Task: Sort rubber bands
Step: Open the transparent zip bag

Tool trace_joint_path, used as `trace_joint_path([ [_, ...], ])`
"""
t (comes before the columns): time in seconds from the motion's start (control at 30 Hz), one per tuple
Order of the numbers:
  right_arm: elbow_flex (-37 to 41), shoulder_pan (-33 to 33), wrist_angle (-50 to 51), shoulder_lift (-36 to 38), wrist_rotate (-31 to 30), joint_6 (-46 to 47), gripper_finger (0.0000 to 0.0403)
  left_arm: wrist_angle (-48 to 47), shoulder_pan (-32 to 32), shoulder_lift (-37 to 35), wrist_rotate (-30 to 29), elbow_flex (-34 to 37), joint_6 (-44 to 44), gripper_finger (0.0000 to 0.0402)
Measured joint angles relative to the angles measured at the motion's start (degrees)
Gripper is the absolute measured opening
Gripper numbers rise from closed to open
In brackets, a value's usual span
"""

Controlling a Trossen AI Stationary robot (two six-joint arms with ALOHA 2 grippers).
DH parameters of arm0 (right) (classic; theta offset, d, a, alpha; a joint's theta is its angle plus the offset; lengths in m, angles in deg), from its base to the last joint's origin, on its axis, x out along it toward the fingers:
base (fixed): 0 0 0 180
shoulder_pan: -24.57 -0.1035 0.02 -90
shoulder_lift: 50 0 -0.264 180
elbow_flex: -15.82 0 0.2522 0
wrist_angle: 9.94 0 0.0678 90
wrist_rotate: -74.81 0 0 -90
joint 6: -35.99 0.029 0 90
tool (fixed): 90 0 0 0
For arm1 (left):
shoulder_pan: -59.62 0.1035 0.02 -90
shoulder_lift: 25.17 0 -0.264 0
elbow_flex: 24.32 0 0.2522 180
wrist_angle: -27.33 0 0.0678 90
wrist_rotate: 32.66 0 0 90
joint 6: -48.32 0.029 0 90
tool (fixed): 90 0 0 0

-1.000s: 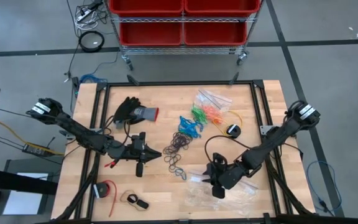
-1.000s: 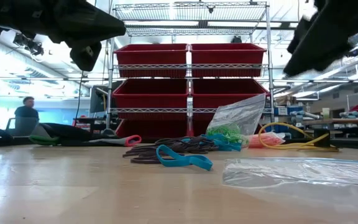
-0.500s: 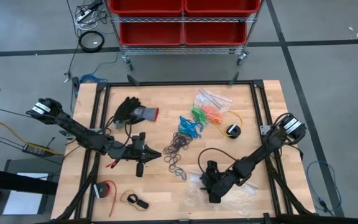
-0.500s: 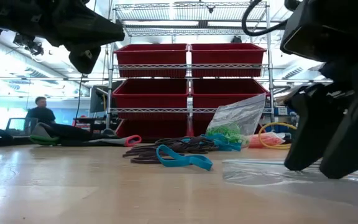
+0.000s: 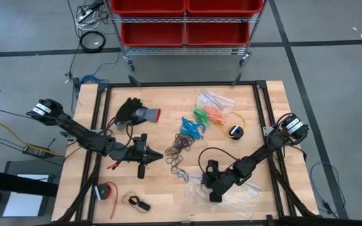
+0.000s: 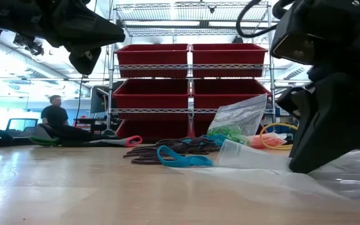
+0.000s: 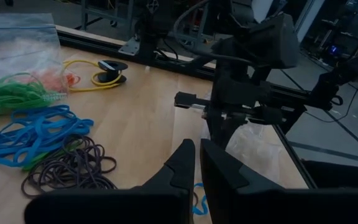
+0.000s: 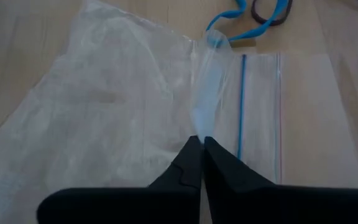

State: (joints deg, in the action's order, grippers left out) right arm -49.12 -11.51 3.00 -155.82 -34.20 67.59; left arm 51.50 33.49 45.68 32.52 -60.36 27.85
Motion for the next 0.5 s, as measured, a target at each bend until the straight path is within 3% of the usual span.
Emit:
trace_joint_path([
  [0.17,-5.6,0.1,7.0,2.0,-1.7,-8.4,0.0001,0.0,0.0,0.0,0.1,0.0,-1.3,0.0035],
  [0.5,-22.0,3.4,23.8,4.0,-9.3,-33.1,0.0,2.3,3.6,0.0,10.6,0.0,-11.8,0.0035],
])
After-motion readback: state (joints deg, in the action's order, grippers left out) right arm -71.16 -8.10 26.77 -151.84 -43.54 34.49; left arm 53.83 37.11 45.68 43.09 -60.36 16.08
